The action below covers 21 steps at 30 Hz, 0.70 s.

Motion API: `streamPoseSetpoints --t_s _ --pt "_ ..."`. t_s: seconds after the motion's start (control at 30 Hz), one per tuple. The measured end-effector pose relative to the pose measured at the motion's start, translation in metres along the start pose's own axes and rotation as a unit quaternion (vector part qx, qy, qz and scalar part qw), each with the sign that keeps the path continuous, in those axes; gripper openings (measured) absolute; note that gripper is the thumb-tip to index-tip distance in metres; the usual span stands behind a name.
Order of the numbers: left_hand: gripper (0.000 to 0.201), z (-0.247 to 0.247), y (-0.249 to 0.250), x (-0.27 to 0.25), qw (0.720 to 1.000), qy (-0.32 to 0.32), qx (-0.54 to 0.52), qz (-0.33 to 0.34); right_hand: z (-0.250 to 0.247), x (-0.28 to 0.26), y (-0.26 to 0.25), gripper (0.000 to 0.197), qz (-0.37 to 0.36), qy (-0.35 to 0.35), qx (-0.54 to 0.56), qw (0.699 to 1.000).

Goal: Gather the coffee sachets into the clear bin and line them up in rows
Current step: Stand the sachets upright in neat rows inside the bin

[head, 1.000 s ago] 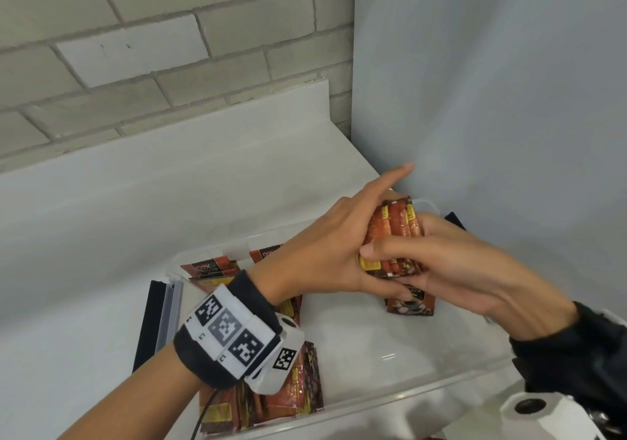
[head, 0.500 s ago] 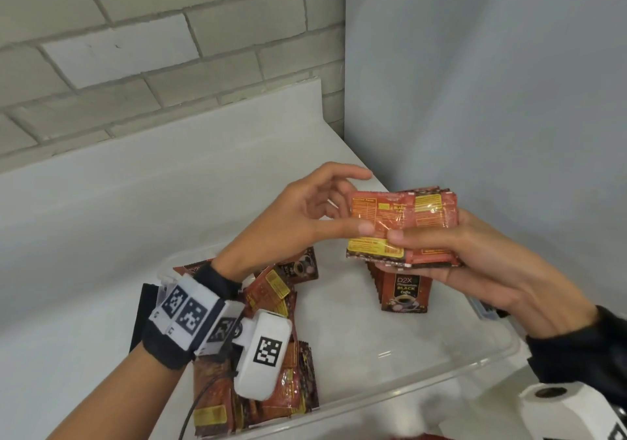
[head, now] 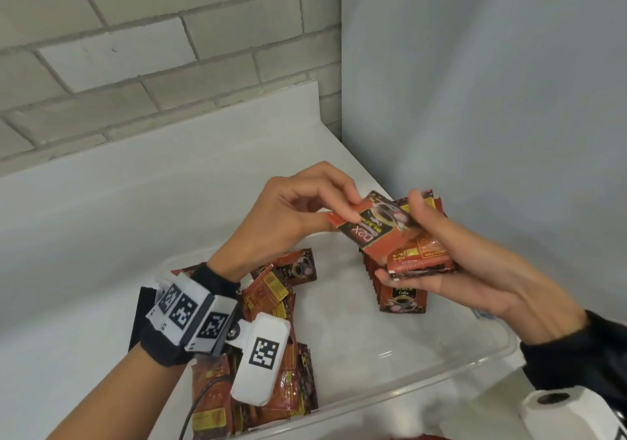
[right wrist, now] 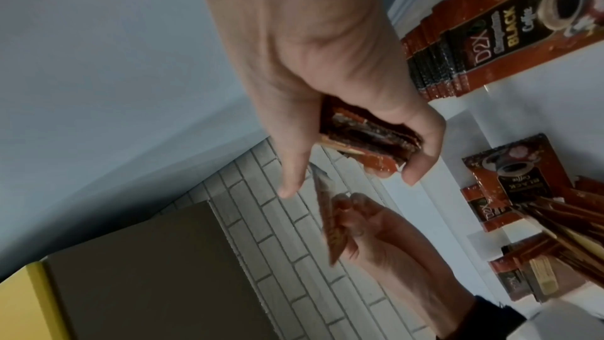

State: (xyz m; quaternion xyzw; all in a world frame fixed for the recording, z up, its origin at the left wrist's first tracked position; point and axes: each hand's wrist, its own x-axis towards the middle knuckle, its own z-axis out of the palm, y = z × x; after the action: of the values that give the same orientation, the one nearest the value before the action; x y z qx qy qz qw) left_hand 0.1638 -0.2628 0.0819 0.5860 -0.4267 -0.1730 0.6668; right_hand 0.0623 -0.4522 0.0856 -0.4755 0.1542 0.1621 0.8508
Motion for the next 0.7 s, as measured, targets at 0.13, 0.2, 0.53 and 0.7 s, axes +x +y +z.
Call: streamPoseSetpoints --t_s 0.13,0.2,0.53,0.7 --pt "0.012 0.004 -0.003 -0.002 0.998 -0.022 0.036 -0.036 0.004 -0.004 -0.003 0.027 0.014 -0.033 -0.059 0.998" --pt "0.012 0.005 -0.001 -0.002 0.998 -0.011 0.035 -0.048 0.004 -0.003 -0.004 0.022 0.013 -0.025 -0.068 0.997" --pt "0.047 0.013 0.012 0.003 0.983 -0.001 0.026 -0.182 -0.003 0.001 -0.005 0.049 -0.053 0.016 -0.027 0.998" --pt "0.047 0.019 0.019 0.010 0.979 -0.044 0.094 -0.173 -0.007 0.000 -0.001 0.050 -0.100 0.006 -0.017 0.995"
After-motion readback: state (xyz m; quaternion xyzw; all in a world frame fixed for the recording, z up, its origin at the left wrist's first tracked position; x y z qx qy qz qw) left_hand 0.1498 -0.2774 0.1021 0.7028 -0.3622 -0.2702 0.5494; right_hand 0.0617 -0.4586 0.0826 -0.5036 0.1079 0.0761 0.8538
